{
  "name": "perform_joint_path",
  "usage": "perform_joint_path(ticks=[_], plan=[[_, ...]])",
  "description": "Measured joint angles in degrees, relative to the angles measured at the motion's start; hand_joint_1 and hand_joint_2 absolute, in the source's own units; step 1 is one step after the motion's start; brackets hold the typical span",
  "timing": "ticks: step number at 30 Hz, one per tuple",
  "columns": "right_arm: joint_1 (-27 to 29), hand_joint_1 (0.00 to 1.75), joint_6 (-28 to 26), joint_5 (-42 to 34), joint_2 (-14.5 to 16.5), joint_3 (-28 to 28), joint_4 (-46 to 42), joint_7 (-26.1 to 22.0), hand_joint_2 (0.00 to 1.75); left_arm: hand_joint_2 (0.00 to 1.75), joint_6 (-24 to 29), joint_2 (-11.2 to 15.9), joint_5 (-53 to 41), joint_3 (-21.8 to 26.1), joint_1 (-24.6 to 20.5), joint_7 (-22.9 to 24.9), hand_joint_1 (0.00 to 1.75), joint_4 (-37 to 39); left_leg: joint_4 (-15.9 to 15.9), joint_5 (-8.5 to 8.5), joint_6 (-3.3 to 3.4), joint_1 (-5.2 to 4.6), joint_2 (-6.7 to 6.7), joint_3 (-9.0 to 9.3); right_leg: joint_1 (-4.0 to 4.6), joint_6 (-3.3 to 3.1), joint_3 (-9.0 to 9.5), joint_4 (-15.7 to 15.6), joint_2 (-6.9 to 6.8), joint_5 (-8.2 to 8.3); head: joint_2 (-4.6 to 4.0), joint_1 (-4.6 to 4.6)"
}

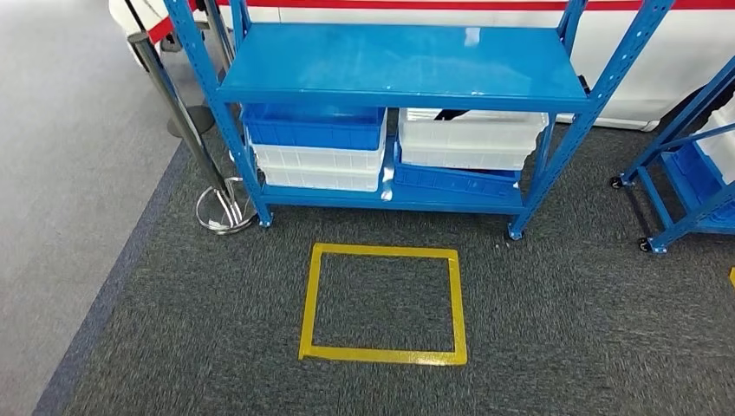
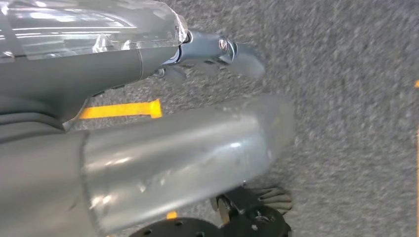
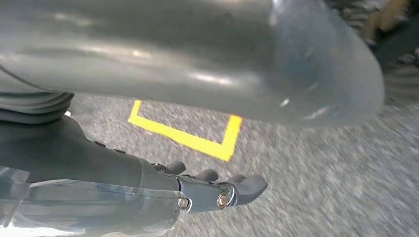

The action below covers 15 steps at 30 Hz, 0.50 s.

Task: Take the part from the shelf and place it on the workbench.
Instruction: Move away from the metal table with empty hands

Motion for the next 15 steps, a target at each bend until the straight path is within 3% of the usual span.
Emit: perform_joint_path(ticks=[1, 3, 4, 5, 6, 9, 10, 12, 13, 15], plan=[[-0.1, 0.0, 0.0, 0.0, 0.0, 0.0, 0.0, 0.0, 0.0, 0.0, 0.0, 0.0, 0.0, 0.0, 0.0, 0.0, 0.0, 0.0, 3.3, -0.94, -0.37, 0.22, 0.1, -2.07, -0.08, -0.15, 0.65, -0.1, -0.05, -0.5, 0.0, -0.06], [-0.2, 0.0, -0.1, 0.2, 0.0, -0.2, 0.0, 0.0, 0.0, 0.0, 0.0, 0.1, -0.1, 0.0, 0.0, 0.0, 0.0, 0.0, 8.3, -4.38, -1.17, 0.7, 0.24, -6.44, -0.3, -0.07, 1.91, -0.2, -0.02, -1.68, 0.0, -0.12], [-0.1, 0.0, -0.2, 0.2, 0.0, -0.2, 0.0, 0.0, 0.0, 0.0, 0.0, 0.1, -0.1, 0.0, 0.0, 0.0, 0.0, 0.0, 9.0, -5.76, -1.49, 0.92, 0.33, -7.85, -0.44, 0.08, 2.68, -0.2, 0.01, -2.33, 0.0, -0.13], [-0.1, 0.0, -0.2, 0.3, 0.1, -0.3, 0.0, 0.0, 0.0, 0.0, 0.0, 0.1, -0.2, 0.0, 0.1, 0.0, 0.0, 0.0, 8.1, -5.95, -1.73, 1.11, 0.43, -8.61, -0.59, 0.28, 3.57, -0.2, 0.03, -3.02, 0.0, -0.13], [-0.1, 0.0, -0.2, 0.3, 0.1, -0.3, 0.0, 0.1, 0.0, 0.0, 0.0, 0.1, -0.3, 0.0, 0.2, 0.0, 0.0, 0.0, 5.8, -4.44, -1.84, 1.27, 0.52, -8.75, -0.74, 0.51, 4.53, -0.2, 0.03, -3.74, 0.0, -0.14], [-0.1, 0.0, -0.2, 0.4, 0.2, -0.3, 0.0, 0.1, 0.0, 0.0, -0.1, 0.1, -0.6, 0.0, 0.5, 0.1, 0.0, 0.0, -2.7, 4.87, -1.47, 1.38, 0.84, -8.32, -0.88, 1.5, 6.65, 0.1, 0.09, -5.92, 0.0, -0.16], [-0.2, 0.0, -0.2, 0.4, 0.2, -0.3, 0.0, 0.1, 0.44, 0.0, -0.1, 0.1, -0.6, 0.0, 0.5, 0.1, 0.0, 0.0, -3.8, 6.51, -1.03, 1.28, 0.92, -8.25, -0.85, 1.95, 7.11, 0.1, 0.13, -6.42, 0.0, -0.19], [-0.4, 0.0, -0.2, 0.4, 0.2, -0.3, 0.0, 0.2, 1.31, 0.0, -0.1, 0.2, -0.6, 0.0, 0.4, 0.1, 0.0, 0.0, -4.3, 6.43, 0.06, 1.16, 0.84, -7.6, -0.79, 2.86, 7.72, 0.4, 0.17, -6.53, 0.0, -0.25], [-0.5, 0.0, -0.2, 0.5, 0.2, -0.3, 0.0, 0.2, 1.31, 0.0, -0.1, 0.2, -0.6, 0.0, 0.3, 0.1, 0.0, 0.0, -4.7, 6.36, 0.54, 1.23, 0.76, -6.94, -0.83, 3.16, 7.76, 1.2, 0.09, -6.31, 0.0, -0.21], [-0.6, 0.0, -0.2, 0.5, 0.2, -0.3, 0.0, 0.3, 0.44, 0.0, -0.1, 0.2, -0.7, 0.0, 0.2, 0.1, 0.0, 0.0, -5.4, 5.89, 1.34, 1.33, 0.8, -5.48, -0.92, 3.49, 5.81, 5.2, -0.07, -6.63, 0.0, 0.02]])
